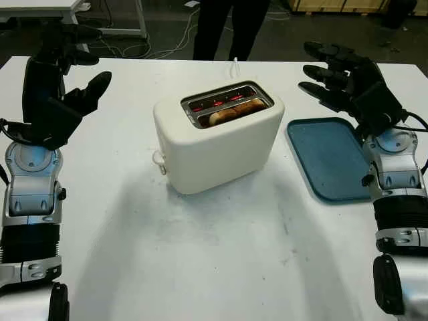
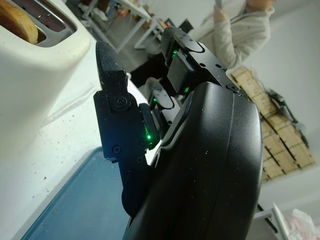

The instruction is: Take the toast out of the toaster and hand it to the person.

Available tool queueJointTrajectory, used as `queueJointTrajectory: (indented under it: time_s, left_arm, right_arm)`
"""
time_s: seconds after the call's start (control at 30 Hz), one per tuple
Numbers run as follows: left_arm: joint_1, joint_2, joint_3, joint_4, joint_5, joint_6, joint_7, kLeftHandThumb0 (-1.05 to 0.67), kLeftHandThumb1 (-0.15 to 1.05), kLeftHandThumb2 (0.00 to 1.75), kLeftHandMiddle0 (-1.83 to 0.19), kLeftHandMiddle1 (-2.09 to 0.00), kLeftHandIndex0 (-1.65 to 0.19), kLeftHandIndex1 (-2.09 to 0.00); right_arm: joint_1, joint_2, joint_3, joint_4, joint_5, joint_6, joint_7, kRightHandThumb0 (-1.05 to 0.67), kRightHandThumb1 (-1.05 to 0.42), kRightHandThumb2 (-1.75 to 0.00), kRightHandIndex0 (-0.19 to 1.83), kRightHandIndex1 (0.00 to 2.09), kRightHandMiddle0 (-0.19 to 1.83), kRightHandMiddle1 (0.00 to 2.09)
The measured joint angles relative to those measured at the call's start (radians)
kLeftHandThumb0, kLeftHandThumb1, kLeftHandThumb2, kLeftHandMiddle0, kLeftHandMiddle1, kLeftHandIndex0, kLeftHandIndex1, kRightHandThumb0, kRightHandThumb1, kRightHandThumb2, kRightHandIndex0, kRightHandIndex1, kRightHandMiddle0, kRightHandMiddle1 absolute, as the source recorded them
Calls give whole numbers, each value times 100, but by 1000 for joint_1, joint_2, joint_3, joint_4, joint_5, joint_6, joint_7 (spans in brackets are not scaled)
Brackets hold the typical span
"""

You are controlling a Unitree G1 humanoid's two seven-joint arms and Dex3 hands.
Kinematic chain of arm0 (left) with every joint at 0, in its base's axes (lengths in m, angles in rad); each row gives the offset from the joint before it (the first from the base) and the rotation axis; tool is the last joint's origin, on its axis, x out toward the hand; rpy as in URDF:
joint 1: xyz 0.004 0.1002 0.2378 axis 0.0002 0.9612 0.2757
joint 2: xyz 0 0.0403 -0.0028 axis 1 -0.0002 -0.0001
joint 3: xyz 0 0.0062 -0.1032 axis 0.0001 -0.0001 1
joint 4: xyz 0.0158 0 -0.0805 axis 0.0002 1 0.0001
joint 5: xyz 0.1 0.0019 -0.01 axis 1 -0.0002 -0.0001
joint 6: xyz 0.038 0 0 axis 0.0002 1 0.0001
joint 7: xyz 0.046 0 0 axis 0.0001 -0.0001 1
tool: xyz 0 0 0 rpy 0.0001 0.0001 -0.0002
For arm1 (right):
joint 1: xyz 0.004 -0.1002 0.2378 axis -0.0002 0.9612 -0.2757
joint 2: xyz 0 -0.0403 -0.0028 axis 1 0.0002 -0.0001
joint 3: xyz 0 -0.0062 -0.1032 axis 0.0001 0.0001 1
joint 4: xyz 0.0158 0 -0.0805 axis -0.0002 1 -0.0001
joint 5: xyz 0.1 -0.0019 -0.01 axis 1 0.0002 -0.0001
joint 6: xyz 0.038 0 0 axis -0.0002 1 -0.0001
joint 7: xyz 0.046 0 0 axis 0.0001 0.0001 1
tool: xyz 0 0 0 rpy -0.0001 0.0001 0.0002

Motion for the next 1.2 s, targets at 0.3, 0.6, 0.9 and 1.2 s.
queueJointTrajectory:
  time_s: [0.3, 0.6, 0.9, 1.2]
  left_arm:
    - [8, -3, 3, -32, -1, 29, 0, -94, 92, 26, -5, -133, -10, -112]
    - [14, -3, 4, -61, -1, 49, 0, -93, 92, 26, -5, -132, -10, -110]
    - [18, -14, 9, -83, -5, 68, 0, -90, 92, 24, -3, -131, -9, -109]
    - [23, -18, 10, -101, 0, 78, 4, -87, 92, 24, -4, -129, -9, -107]
  right_arm:
    - [0, 0, 0, 0, 0, 0, 0, -41, -92, -4, 62, 2, 57, 1]
    - [0, 0, 0, 0, -1, 0, 0, -43, -92, -3, 63, 3, 58, 1]
    - [0, 0, 0, 10, 0, -16, 0, -44, -92, -4, 63, 2, 58, 1]
    - [0, 0, 6, 9, -8, -15, -3, -41, -92, -3, 62, 2, 58, 0]
